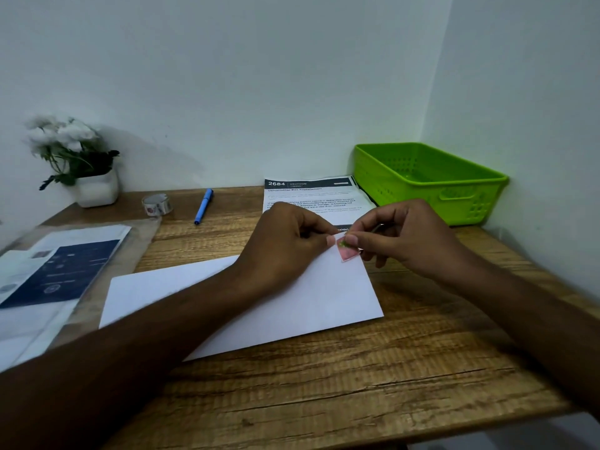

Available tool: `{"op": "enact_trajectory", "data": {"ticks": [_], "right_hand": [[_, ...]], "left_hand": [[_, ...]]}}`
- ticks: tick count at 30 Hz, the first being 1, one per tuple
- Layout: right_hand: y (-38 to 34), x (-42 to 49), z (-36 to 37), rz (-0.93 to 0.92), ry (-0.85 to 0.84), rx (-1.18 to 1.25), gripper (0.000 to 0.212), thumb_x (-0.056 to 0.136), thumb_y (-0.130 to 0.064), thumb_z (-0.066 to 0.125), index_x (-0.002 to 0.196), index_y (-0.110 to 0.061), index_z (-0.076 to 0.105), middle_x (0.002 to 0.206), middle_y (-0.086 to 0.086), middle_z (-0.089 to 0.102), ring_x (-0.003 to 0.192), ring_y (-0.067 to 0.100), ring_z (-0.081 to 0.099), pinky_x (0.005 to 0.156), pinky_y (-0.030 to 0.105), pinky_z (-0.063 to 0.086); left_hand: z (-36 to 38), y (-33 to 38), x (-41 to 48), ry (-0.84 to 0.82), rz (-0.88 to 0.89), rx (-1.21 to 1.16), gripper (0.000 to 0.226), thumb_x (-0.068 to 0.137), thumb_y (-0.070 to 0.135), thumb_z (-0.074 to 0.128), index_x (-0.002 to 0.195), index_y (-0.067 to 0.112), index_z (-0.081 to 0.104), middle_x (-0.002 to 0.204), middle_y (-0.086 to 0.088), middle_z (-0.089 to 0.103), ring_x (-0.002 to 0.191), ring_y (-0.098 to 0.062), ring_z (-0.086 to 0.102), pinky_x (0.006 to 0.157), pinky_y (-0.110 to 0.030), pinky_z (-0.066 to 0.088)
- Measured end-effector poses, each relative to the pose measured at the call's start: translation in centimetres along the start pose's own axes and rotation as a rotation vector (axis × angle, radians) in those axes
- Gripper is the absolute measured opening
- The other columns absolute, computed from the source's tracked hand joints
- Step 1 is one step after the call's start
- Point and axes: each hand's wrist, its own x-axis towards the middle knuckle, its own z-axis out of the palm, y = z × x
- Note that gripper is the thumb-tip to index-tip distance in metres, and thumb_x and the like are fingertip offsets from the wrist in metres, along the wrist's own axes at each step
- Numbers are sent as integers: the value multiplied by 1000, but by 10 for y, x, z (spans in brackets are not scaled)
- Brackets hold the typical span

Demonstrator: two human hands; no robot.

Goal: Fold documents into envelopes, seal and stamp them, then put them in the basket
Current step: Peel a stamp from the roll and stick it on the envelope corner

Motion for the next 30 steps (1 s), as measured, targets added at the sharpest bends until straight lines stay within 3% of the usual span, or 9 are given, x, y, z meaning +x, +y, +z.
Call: {"op": "enact_trajectory", "data": {"ticks": [8, 13, 18, 22, 27, 30], "right_hand": [[2, 0, 3, -28, 39, -25, 6, 81, -8, 76, 76, -11, 74, 57, -4, 68, 48, 3, 57, 43, 19, 45], [4, 0, 6, -37, 81, -12, 4, 80, -7, 76, 78, -4, 75, 58, -2, 70, 46, 2, 55, 42, 20, 44], [2, -3, 9, -71, 106, -13, 16, 74, -21, 82, 75, -6, 76, 67, 5, 74, 53, 6, 61, 45, 27, 46], [-1, -5, 11, -83, 126, -4, 24, 67, -32, 82, 72, -8, 77, 66, 3, 74, 58, 15, 65, 46, 26, 46], [-4, -7, 14, -66, 160, 28, 21, 66, -20, 87, 75, -4, 75, 66, 4, 74, 56, 10, 67, 49, 25, 50], [-4, -5, 13, 34, 211, 113, 39, 61, -11, 90, 88, -7, 62, 69, 9, 74, 55, 16, 67, 47, 26, 51]], "left_hand": [[1, 1, -1, 11, 4, 2, 12, 83, 11, 70, 85, 20, 78, 77, 5, 74, 65, 3, 62, 60, -13, 46], [1, 2, -1, 13, -4, -6, 12, 83, 12, 69, 84, 20, 77, 76, 3, 74, 69, -4, 65, 63, -23, 51], [1, 4, -2, 3, -9, -78, 9, 80, 24, 75, 83, 16, 78, 73, 0, 74, 71, -14, 70, 57, -27, 51], [1, 3, -2, 29, 26, -26, 5, 81, 21, 74, 80, 18, 78, 72, 2, 74, 68, -11, 69, 60, -30, 52], [2, 2, -1, 40, 36, -4, 7, 82, 21, 73, 82, 17, 78, 73, 1, 74, 70, -14, 68, 62, -31, 51], [1, 2, 0, 49, 49, 5, 9, 82, 23, 73, 81, 16, 78, 72, 0, 74, 69, -15, 67, 61, -31, 50]]}}
